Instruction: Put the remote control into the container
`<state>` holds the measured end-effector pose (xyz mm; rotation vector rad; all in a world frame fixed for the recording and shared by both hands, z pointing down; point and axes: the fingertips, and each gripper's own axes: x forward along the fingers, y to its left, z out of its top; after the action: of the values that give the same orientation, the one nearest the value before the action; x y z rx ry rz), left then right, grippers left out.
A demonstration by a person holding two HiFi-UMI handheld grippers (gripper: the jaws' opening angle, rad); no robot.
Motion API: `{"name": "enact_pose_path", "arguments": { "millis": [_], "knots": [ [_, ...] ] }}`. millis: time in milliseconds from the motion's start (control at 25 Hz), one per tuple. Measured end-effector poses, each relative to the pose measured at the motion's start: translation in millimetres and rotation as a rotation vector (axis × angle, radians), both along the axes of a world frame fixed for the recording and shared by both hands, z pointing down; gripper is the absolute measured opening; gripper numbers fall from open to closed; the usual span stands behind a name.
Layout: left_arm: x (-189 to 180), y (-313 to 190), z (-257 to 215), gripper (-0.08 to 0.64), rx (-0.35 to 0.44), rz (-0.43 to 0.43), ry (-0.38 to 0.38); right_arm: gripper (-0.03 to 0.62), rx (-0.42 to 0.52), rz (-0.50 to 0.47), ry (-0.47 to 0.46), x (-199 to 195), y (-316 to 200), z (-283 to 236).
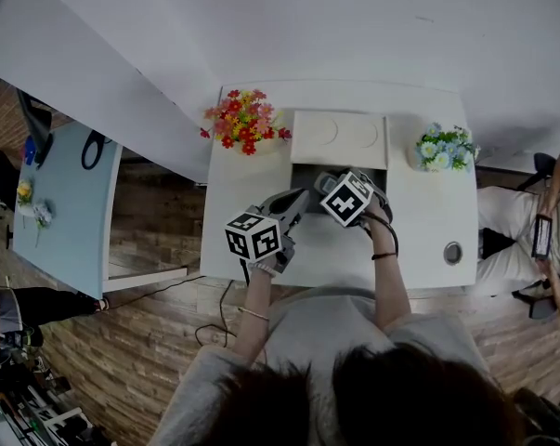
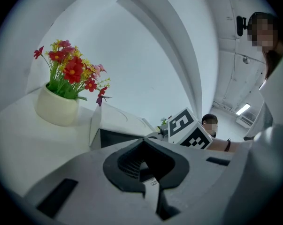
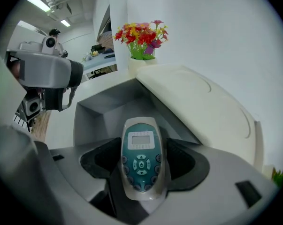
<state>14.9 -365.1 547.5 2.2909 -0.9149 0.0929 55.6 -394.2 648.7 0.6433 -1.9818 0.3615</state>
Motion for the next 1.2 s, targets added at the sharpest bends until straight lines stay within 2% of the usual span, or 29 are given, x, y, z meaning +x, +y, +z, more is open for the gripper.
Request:
{"name": "enact_pose_path", "arguments": {
  "millis": [560,920,1040,1200],
  "knots": [
    [2,8,-5,0.003,0.012,0.007,0.011,0.285,0.077,0.029,-0.066,1,5,-15],
    [6,14,-7,0.003,0.031,0.018,-0.012,0.277,0.153,0.074,-0.198,5,7,-37],
    [9,15,-9,0.003,0.046,0.020,-0.014,0.243,0.182,0.106,-0.264,6,7,-47],
    [14,17,-13,0.003,0.060,0.028,-0.017,0.216,0.187,0.145,-0.306,11,13,-53]
  ]
}}
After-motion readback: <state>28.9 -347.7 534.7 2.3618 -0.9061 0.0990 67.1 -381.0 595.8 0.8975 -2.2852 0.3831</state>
